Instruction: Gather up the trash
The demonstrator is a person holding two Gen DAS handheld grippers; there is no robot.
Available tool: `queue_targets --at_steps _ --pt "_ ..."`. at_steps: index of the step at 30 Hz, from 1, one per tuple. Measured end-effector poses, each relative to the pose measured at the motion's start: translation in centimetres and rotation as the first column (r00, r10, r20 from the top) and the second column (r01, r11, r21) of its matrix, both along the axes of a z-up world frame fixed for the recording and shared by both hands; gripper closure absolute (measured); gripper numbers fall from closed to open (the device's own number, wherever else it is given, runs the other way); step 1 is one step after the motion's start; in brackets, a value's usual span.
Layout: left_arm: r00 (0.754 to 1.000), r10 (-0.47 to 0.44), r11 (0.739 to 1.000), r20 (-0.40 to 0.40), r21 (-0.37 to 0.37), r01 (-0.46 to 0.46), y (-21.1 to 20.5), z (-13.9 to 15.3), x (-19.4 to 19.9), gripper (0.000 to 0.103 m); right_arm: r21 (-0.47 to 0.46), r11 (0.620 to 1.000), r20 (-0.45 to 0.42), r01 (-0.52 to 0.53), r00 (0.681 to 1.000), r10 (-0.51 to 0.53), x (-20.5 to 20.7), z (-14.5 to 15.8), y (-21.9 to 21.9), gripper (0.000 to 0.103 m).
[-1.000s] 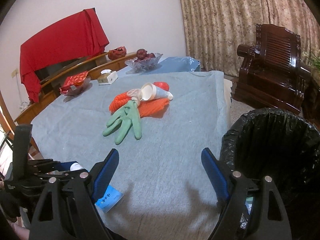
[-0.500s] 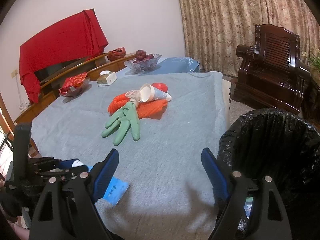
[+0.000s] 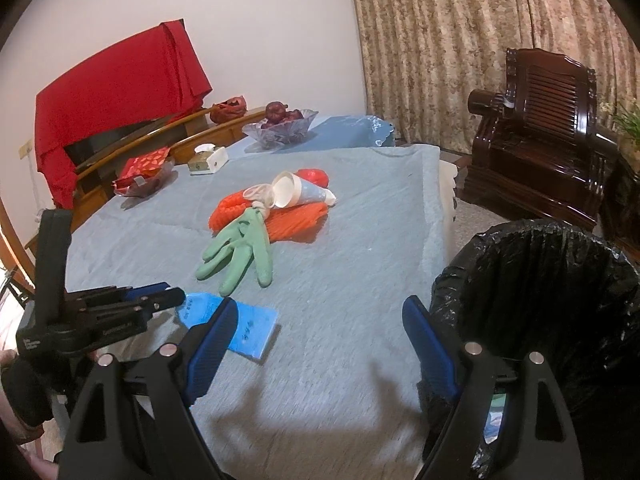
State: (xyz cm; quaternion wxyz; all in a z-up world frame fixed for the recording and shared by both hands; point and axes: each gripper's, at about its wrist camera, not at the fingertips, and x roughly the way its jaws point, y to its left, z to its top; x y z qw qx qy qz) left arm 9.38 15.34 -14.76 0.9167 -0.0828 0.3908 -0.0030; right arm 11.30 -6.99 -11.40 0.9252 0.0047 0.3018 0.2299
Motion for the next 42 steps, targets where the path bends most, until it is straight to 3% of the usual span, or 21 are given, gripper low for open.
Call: queue_targets --at_steps 6,10,12,13,14,25,42 --pt "1.000 -0.005 1.000 -0.008 -0.026 0.005 0.4 -0.2 1.2 0.103 -0.001 1.000 -0.004 0.001 1.000 -0.001 0.7 -0.1 0.5 0.020" --pt "1.000 -0.020 0.999 -0.006 -0.039 0.020 0.2 -0.2 1.0 0.099 -0.010 1.000 -0.004 -0.002 1.000 0.002 0.9 -0.2 0.7 0.020" --pt "1.000 -0.026 0.999 -0.012 -0.040 0.026 0.0 -0.2 0.7 0.081 -0.009 1.000 -0.008 0.000 1.000 -0.001 0.9 -0.3 0.6 0.020" --pt "1.000 -0.023 0.999 -0.018 -0.042 0.022 -0.2 -0.3 0.5 0.064 -0.009 1.000 -0.011 0.002 1.000 -0.002 1.0 -0.3 0.6 0.020" --pt "1.000 -0.023 0.999 -0.017 -0.046 0.022 -0.2 -0.4 0.3 0.058 -0.009 1.000 -0.013 0.003 1.000 -0.003 1.0 -0.4 0.6 0.020" --pt "1.000 0.012 1.000 -0.013 -0.026 -0.012 0.8 -0.8 -0.7 0.056 -0.030 0.998 -0.043 -0.063 0.997 0.062 0.7 -1.6 2.7 0.024" --pt "0.997 0.072 0.996 -0.008 0.050 -0.071 3.5 -1.7 -0.7 0.052 -0.069 0.992 -0.209 -0.110 0.973 0.093 3.0 -6.9 6.2 0.049"
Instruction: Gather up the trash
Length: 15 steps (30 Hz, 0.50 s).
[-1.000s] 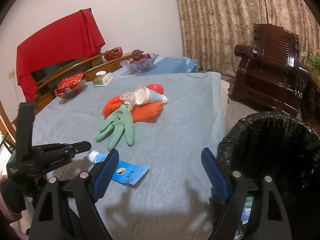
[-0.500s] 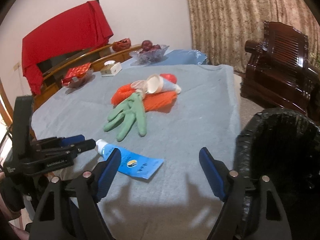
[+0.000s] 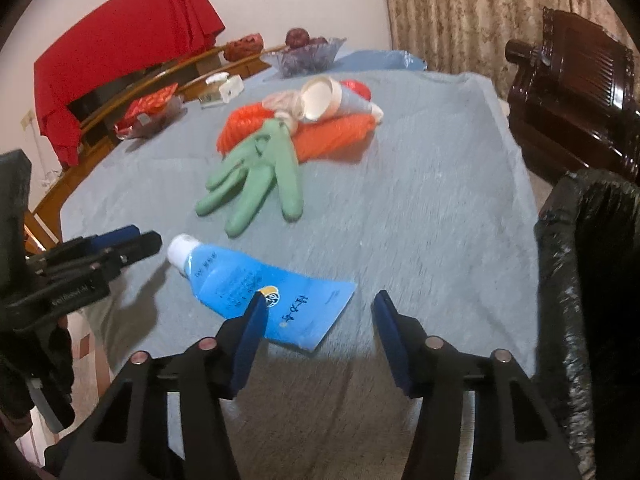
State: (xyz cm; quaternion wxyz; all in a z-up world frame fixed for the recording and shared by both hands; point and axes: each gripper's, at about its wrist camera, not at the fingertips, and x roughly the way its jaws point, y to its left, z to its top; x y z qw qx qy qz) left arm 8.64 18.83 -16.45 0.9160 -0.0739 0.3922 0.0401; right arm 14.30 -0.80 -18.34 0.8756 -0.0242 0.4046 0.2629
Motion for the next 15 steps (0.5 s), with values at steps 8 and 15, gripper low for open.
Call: queue_targets --at_steps 8,15 --pt "1.000 0.002 1.000 -0.016 -0.008 -0.002 0.2 -0.6 0.3 0.050 0.002 1.000 0.001 -0.005 1.000 0.005 0.2 -0.1 0.1 0.061" --pt "0.999 -0.020 1.000 -0.026 -0.019 0.020 -0.7 -1.1 0.3 0.050 0.031 0.999 -0.033 0.004 0.999 -0.003 0.2 0.4 -0.6 0.066"
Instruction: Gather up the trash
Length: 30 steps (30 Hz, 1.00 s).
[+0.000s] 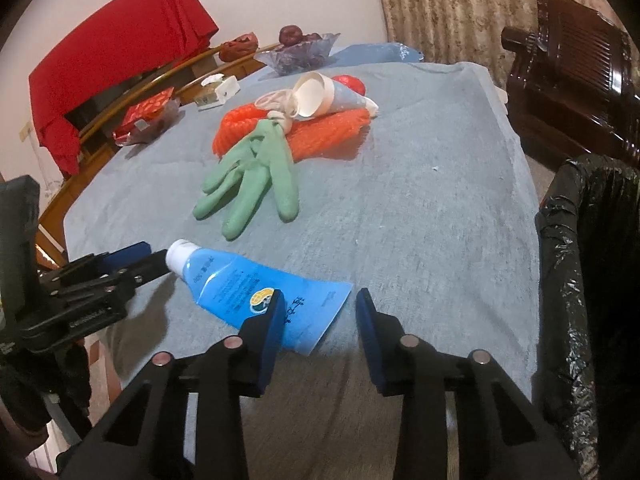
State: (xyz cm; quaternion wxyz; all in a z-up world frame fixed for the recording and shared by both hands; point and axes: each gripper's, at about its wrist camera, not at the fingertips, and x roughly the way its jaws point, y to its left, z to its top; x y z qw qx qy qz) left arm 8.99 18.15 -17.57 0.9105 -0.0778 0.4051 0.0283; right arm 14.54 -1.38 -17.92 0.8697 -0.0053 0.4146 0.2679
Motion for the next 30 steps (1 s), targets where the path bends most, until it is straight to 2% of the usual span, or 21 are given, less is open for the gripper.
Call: queue_targets --at_steps 5,10,30 --pt "1.000 -0.001 1.000 -0.005 0.003 0.001 -0.3 -0.1 0.1 0.050 -0.012 1.000 -0.015 -0.010 1.000 0.010 -0.2 -0.1 0.3 0.067" --pt "1.000 0.003 1.000 -0.009 -0.007 -0.003 -0.2 -0.2 0.1 0.050 0.019 1.000 -0.054 0.020 0.998 -0.019 0.4 -0.3 -0.4 0.076" --pt "1.000 -0.010 1.000 -0.013 0.002 0.010 -0.9 -0.3 0.1 0.050 -0.027 0.999 -0.079 0.017 0.997 -0.019 -0.4 0.0 -1.2 0.074"
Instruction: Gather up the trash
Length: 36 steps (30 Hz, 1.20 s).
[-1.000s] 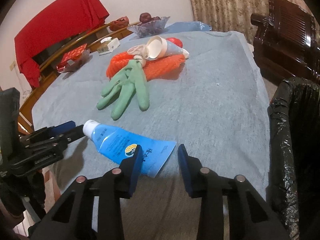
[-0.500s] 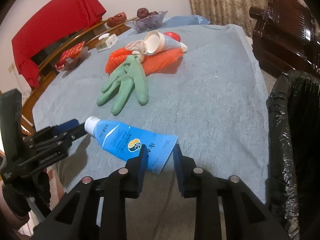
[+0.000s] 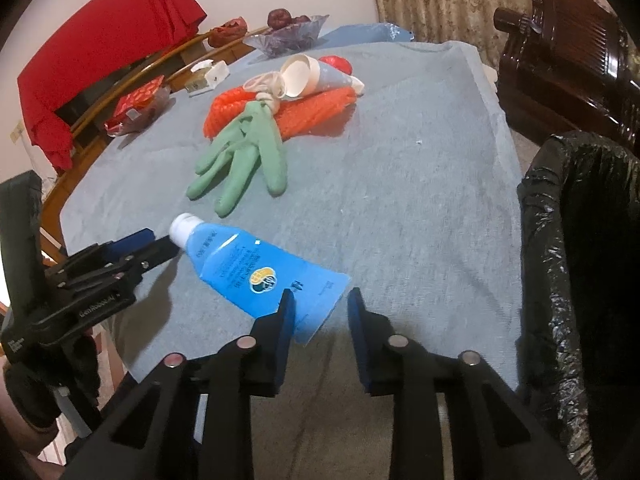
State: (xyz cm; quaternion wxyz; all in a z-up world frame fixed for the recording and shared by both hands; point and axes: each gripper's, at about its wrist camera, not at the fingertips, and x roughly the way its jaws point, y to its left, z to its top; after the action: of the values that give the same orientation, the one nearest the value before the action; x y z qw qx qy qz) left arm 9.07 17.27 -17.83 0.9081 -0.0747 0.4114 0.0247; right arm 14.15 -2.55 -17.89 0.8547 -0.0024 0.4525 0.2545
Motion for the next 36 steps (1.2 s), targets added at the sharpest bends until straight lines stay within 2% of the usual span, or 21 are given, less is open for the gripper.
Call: queue_targets --at_steps 8,10,11,15,21,27,30,36 --pt "1.000 -0.008 1.000 -0.004 0.003 0.008 -0.3 -0.1 0.1 0.050 0.020 1.000 -0.008 -0.001 1.000 0.001 0.2 -0.1 0.1 0.076" --pt "1.000 -0.008 1.000 -0.004 0.005 0.009 -0.4 0.0 0.1 0.050 -0.003 1.000 0.018 -0.013 1.000 0.013 0.2 0.0 0.4 0.090" --pt "1.000 -0.009 1.000 -0.005 0.004 0.009 -0.5 0.0 0.2 0.050 -0.028 0.999 0.041 -0.024 0.999 0.025 0.1 0.1 0.8 0.103" --pt "1.000 -0.007 1.000 -0.002 -0.007 0.007 -0.8 0.1 0.7 0.050 -0.078 0.996 0.105 -0.042 0.993 0.051 0.5 0.6 1.9 0.103" --pt "1.000 -0.019 1.000 0.012 -0.013 0.020 -1.6 0.2 2.7 0.049 -0.047 0.998 0.100 -0.036 0.994 0.040 1.7 1.1 2.0 0.103" --pt "0.999 -0.045 0.999 0.022 -0.020 0.046 -2.8 0.5 4.4 0.049 -0.014 0.999 0.097 -0.036 0.995 0.037 1.8 1.2 1.5 0.095" --pt "0.999 -0.032 0.999 0.022 -0.007 0.032 -2.4 0.5 4.0 0.049 0.002 0.998 0.114 -0.055 0.992 0.054 1.8 1.7 1.7 0.080" --pt "1.000 0.028 1.000 0.003 0.011 -0.028 0.2 0.0 2.9 0.049 0.018 0.993 0.133 -0.119 0.984 0.116 2.3 2.1 3.9 0.067"
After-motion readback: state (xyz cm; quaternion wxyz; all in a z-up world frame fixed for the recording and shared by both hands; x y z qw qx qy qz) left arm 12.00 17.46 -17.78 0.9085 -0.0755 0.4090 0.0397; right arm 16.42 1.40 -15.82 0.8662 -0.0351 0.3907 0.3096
